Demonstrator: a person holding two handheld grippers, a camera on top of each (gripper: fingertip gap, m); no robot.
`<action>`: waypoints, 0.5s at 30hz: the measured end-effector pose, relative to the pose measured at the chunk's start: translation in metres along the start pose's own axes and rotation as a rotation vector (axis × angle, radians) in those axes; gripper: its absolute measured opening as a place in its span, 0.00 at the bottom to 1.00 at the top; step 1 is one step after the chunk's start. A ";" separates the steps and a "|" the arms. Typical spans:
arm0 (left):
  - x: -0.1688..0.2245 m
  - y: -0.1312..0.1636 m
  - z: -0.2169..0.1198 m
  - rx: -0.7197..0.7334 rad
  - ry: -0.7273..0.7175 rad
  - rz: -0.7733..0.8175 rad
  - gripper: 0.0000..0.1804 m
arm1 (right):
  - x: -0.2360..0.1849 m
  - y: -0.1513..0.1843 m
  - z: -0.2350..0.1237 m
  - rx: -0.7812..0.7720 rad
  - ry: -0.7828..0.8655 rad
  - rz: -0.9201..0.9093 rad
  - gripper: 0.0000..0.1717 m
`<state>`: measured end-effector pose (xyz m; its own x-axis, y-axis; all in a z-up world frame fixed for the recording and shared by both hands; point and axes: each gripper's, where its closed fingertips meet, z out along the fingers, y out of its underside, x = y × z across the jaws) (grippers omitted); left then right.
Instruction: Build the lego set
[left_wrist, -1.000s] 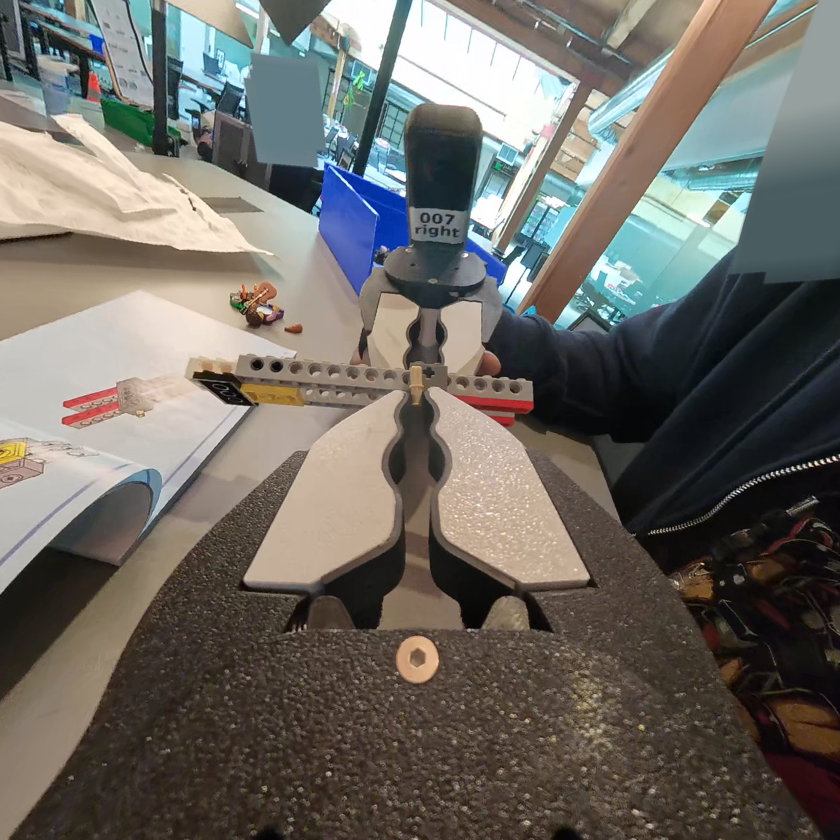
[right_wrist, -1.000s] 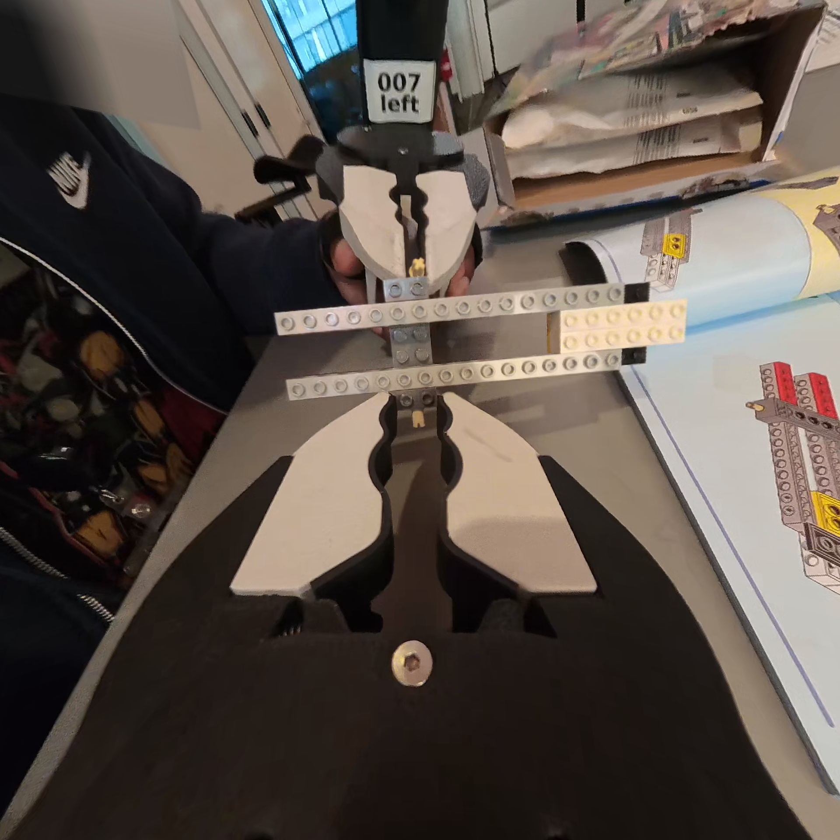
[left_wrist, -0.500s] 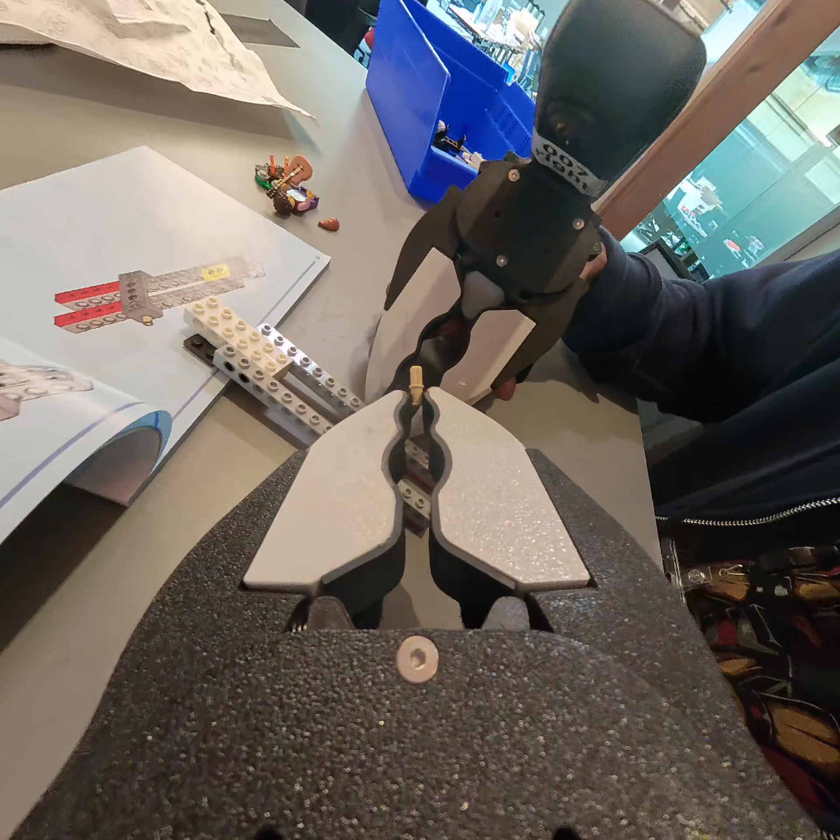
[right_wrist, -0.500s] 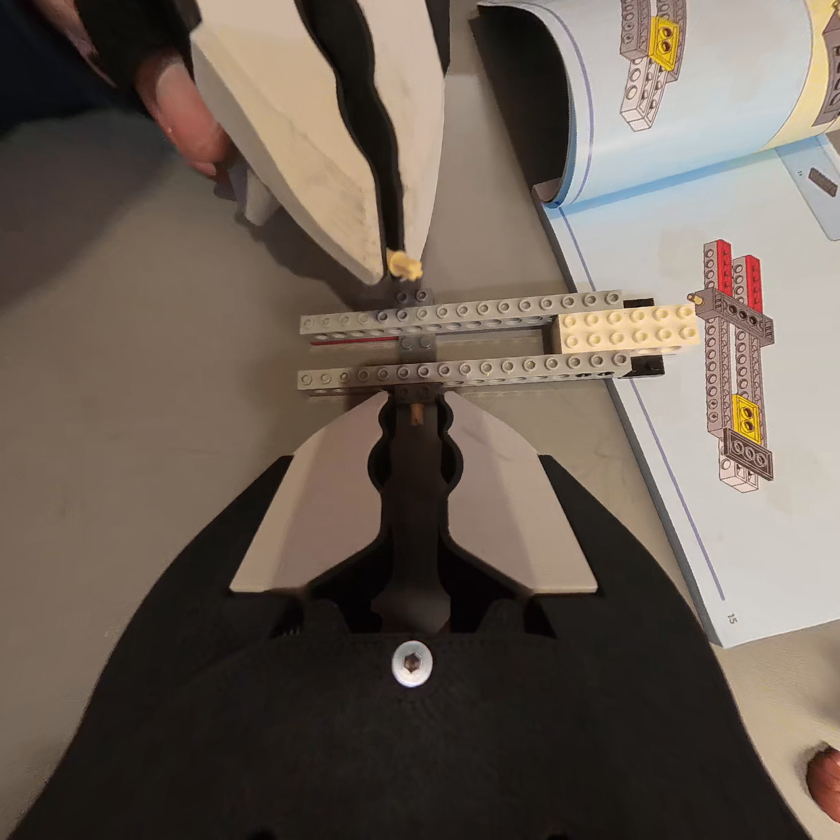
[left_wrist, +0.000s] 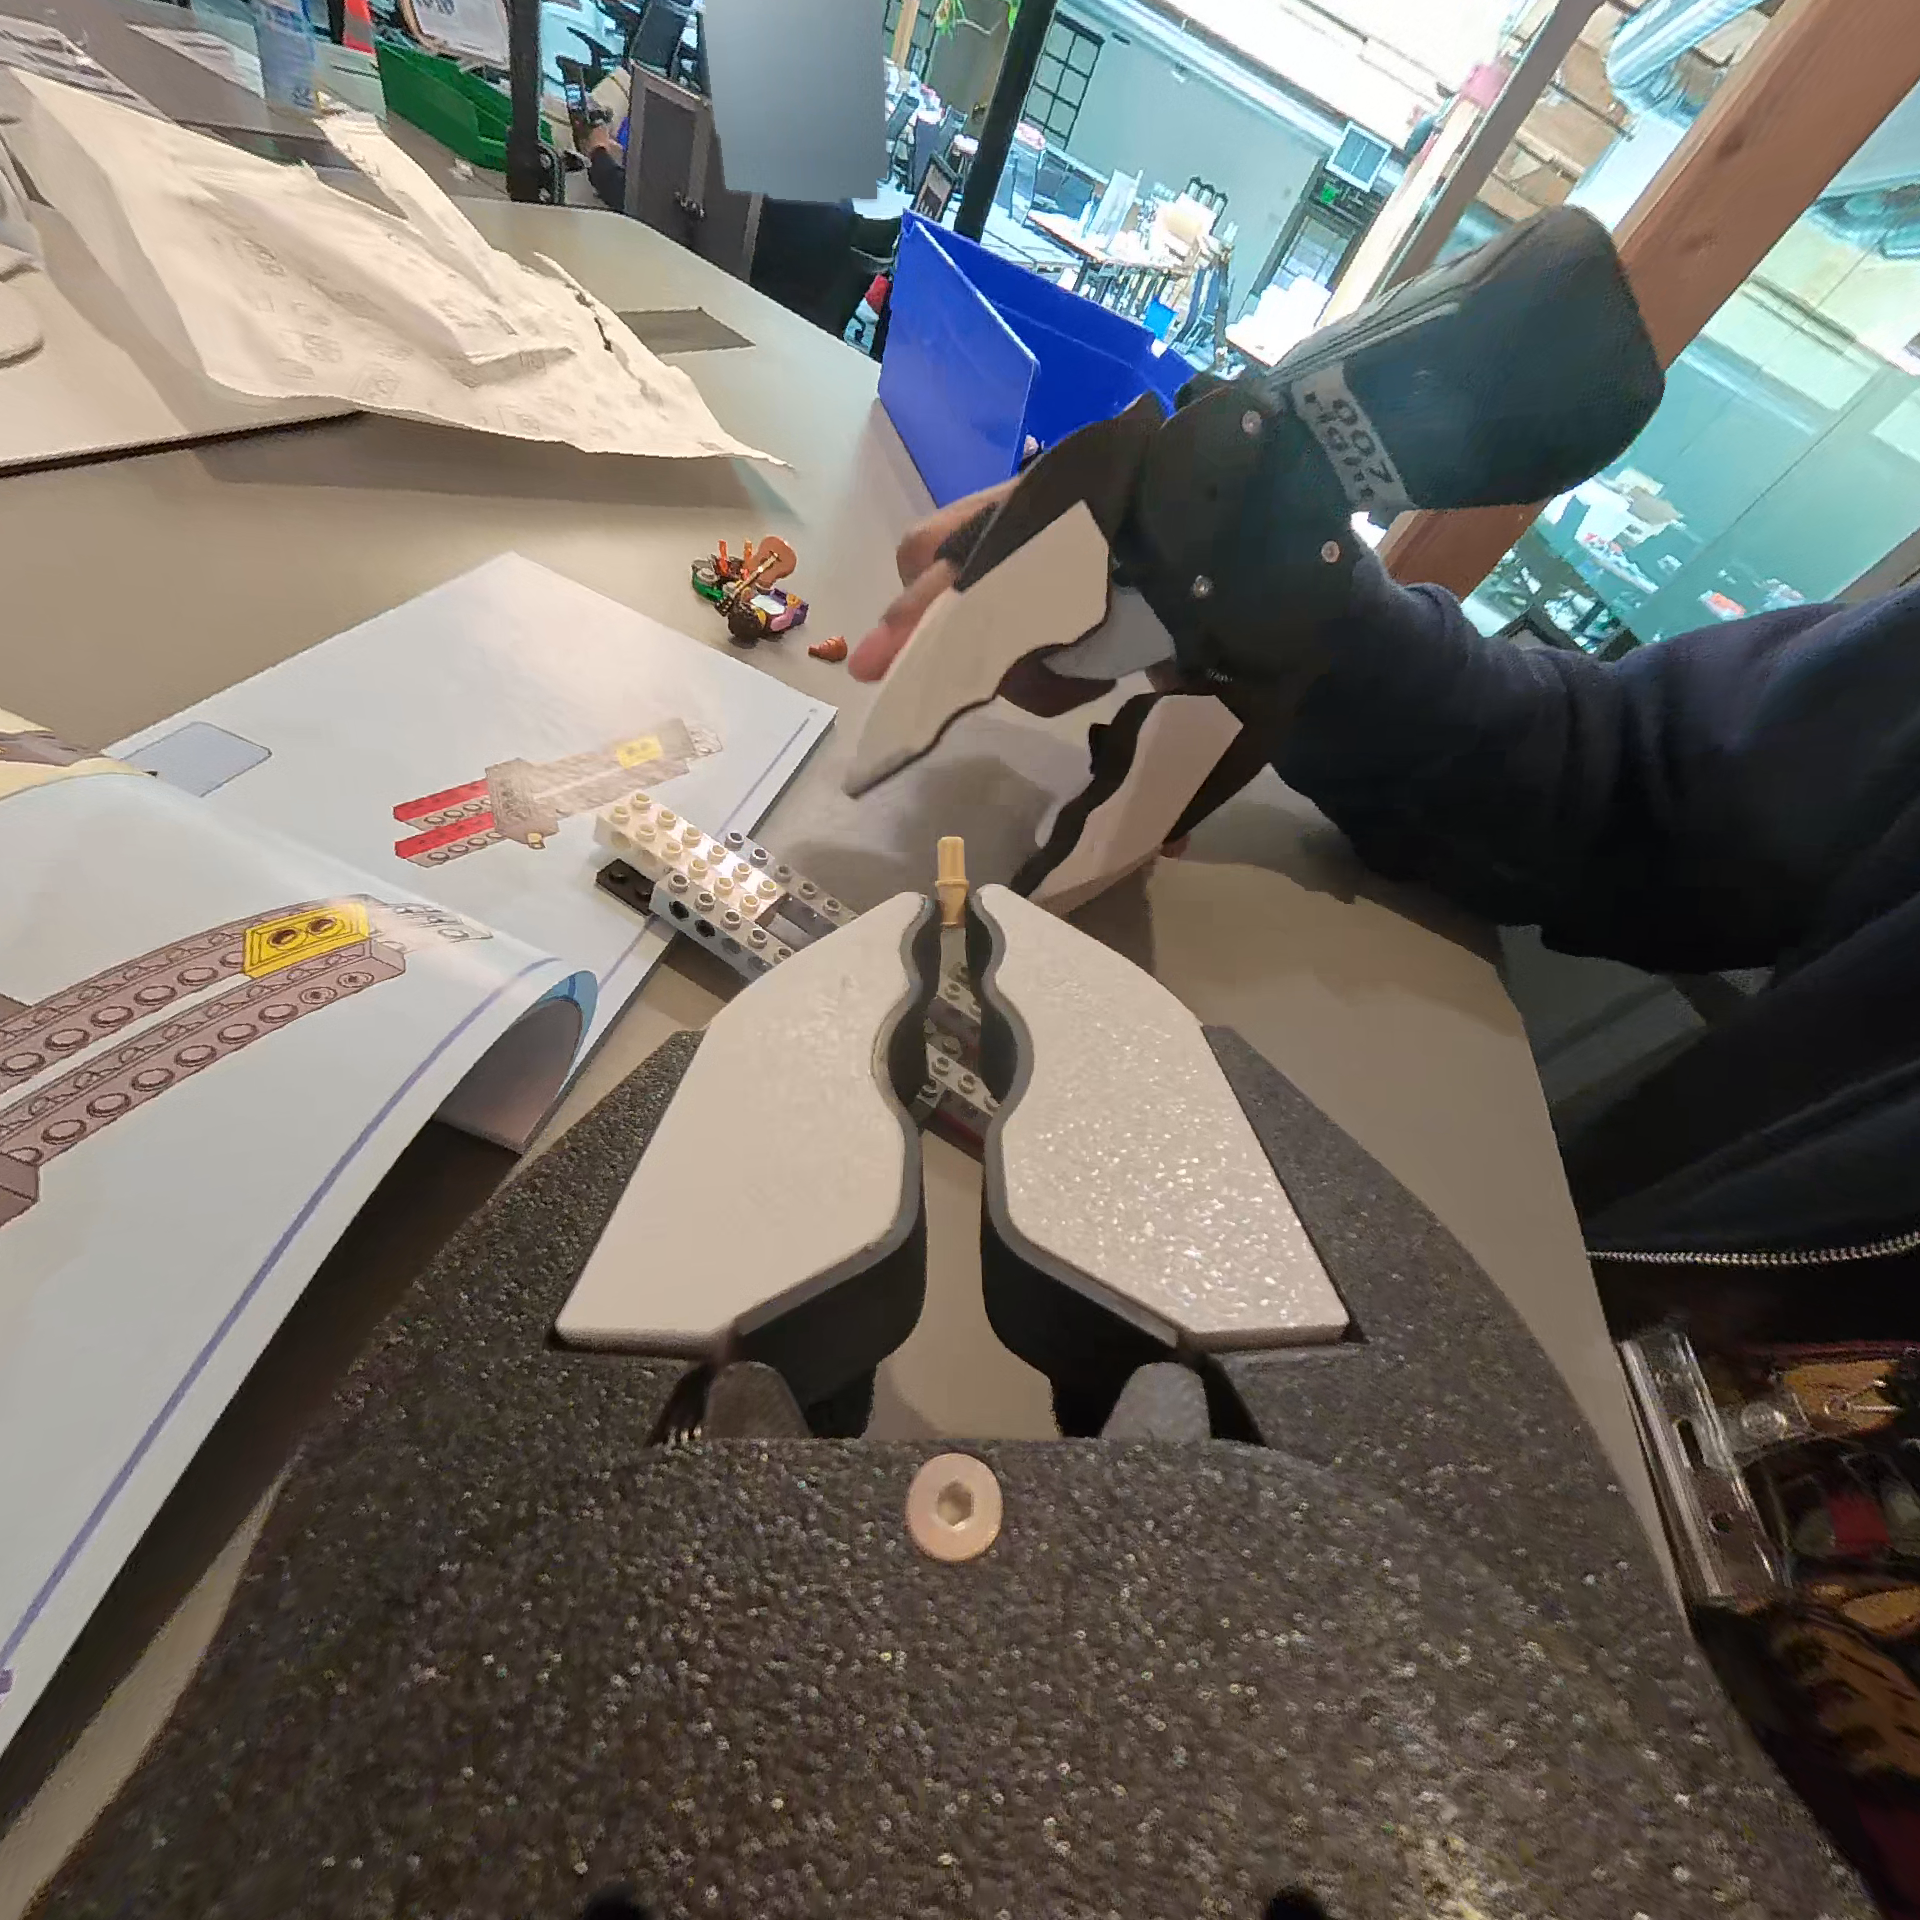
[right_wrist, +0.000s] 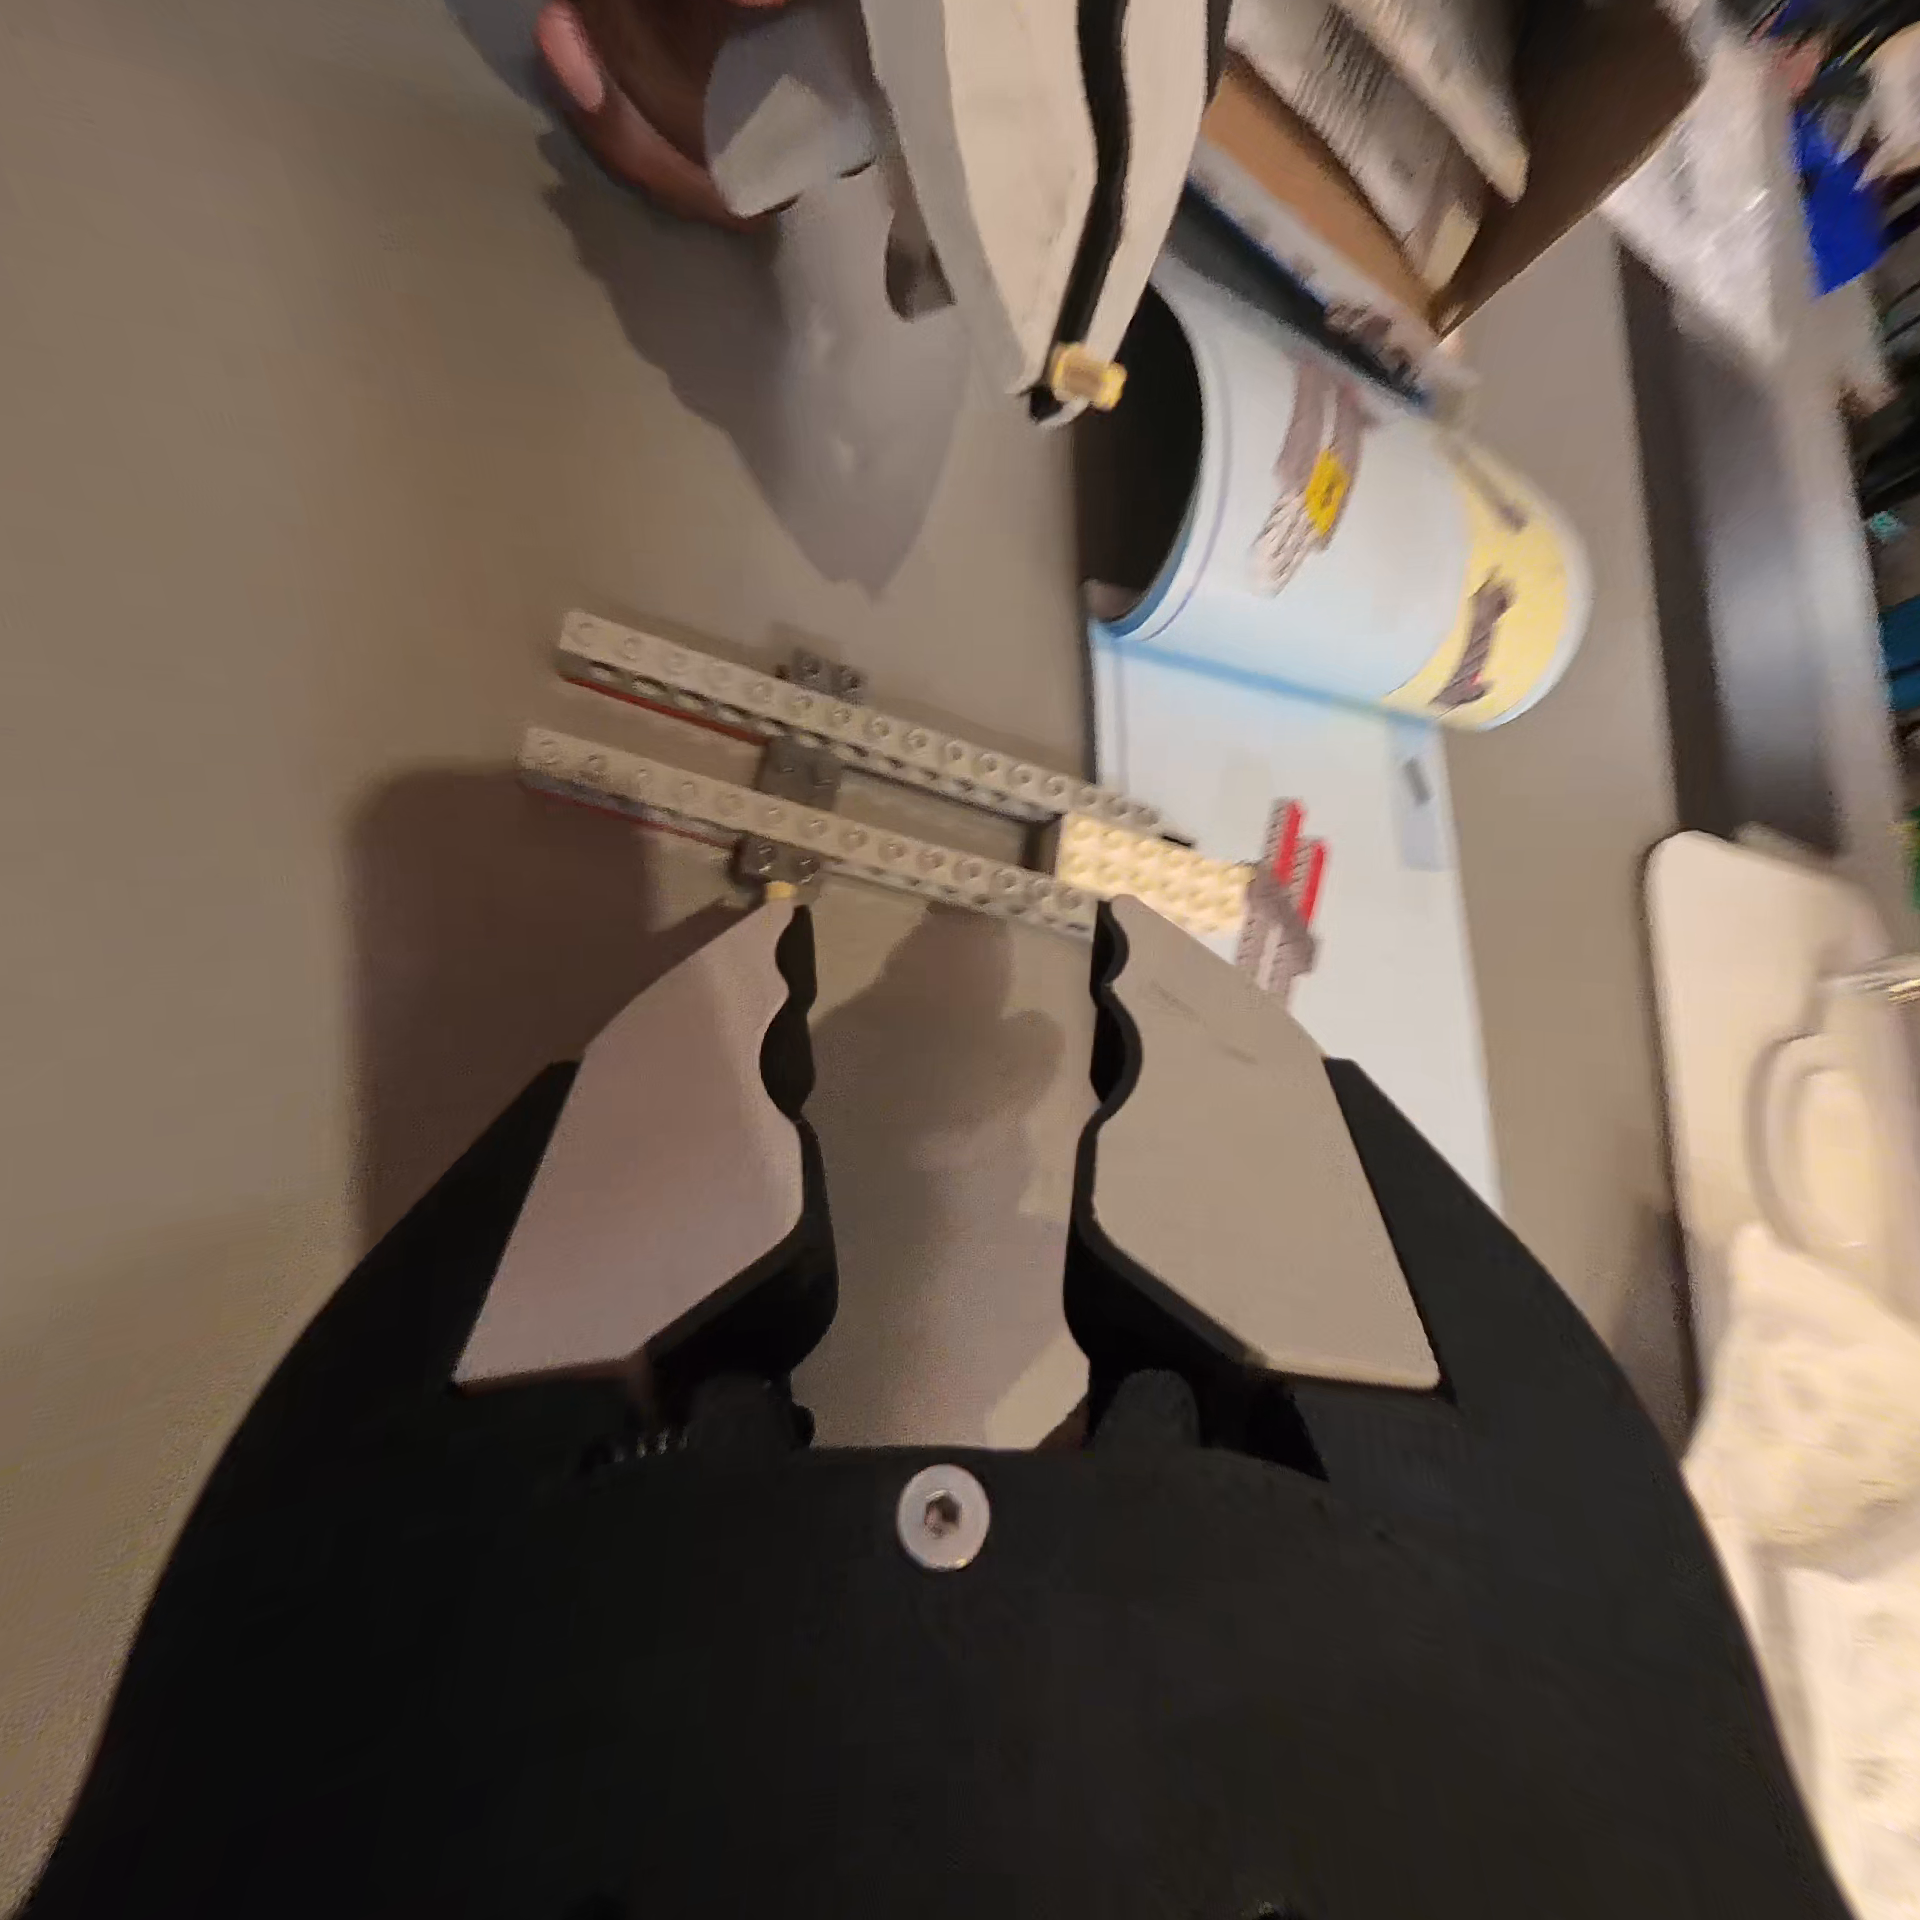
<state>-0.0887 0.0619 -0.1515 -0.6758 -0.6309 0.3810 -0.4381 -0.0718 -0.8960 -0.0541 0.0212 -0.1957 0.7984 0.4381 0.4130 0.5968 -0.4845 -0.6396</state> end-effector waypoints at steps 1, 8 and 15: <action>0.000 0.000 -0.001 0.005 0.002 -0.005 0.02 | 0.005 -0.007 -0.001 0.022 0.020 -0.027 0.31; 0.007 0.002 -0.007 -0.016 0.012 0.160 0.02 | 0.012 -0.074 -0.018 0.273 0.078 -0.135 0.22; 0.017 0.007 -0.011 -0.043 0.091 0.142 0.02 | 0.000 -0.084 -0.001 0.252 0.124 -0.278 0.16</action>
<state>-0.1100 0.0587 -0.1490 -0.7827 -0.5600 0.2716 -0.3578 0.0478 -0.9326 -0.1037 0.0612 -0.1411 0.6220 0.4239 0.6584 0.7656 -0.1529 -0.6248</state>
